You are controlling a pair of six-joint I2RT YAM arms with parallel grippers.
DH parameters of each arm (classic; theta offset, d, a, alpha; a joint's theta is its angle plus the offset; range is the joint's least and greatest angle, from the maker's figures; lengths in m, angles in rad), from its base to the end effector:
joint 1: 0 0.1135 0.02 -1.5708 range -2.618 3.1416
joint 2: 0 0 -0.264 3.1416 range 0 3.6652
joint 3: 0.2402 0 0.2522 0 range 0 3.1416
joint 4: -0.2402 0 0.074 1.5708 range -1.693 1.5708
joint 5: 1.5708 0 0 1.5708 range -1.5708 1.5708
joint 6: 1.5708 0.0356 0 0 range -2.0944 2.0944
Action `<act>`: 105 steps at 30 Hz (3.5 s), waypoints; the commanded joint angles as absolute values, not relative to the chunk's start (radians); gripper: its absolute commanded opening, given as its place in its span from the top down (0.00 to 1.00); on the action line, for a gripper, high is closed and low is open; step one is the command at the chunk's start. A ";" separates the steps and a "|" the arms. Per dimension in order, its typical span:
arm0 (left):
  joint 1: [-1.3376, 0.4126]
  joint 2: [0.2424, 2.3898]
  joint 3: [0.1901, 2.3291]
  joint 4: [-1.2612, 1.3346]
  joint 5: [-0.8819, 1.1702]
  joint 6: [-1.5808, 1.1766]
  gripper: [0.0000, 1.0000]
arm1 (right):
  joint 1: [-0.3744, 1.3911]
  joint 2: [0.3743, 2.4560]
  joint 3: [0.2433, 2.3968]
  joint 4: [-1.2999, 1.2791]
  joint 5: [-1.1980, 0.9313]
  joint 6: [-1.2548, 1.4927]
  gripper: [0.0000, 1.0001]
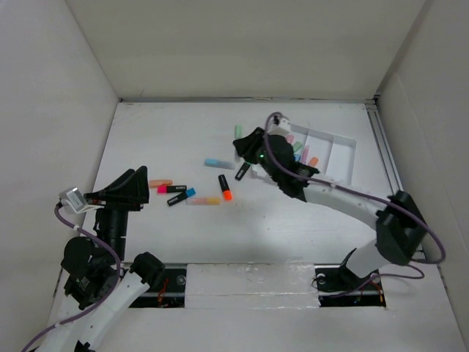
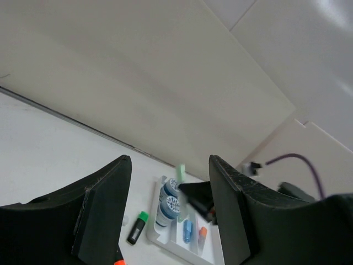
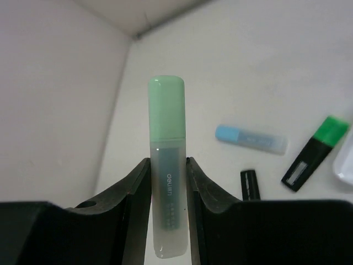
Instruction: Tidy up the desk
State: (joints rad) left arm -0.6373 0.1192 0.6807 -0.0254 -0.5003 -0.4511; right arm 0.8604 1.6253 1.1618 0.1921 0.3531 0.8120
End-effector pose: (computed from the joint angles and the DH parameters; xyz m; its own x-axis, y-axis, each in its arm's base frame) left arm 0.0292 -0.0004 0.3799 0.2863 -0.6879 -0.6669 0.3506 0.7230 -0.5953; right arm 0.2596 0.2829 0.2925 -0.4788 0.4875 -0.7301 -0.2131 0.7423 0.6353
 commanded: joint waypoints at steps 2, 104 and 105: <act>-0.632 0.103 0.675 0.028 -0.497 -0.437 0.46 | 0.746 1.424 0.981 0.313 0.422 0.919 0.85; -0.632 0.130 0.673 0.040 -0.466 -0.431 0.46 | 0.600 1.582 1.151 0.362 0.265 0.688 0.98; -0.632 0.130 0.675 0.040 -0.466 -0.430 0.46 | 0.553 1.493 1.037 0.415 0.308 0.769 0.97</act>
State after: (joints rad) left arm -0.6373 0.1234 0.6804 -0.0101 -0.4808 -0.4450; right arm 0.6117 1.6455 1.2034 0.1837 0.2153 0.5598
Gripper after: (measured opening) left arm 0.541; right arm 0.338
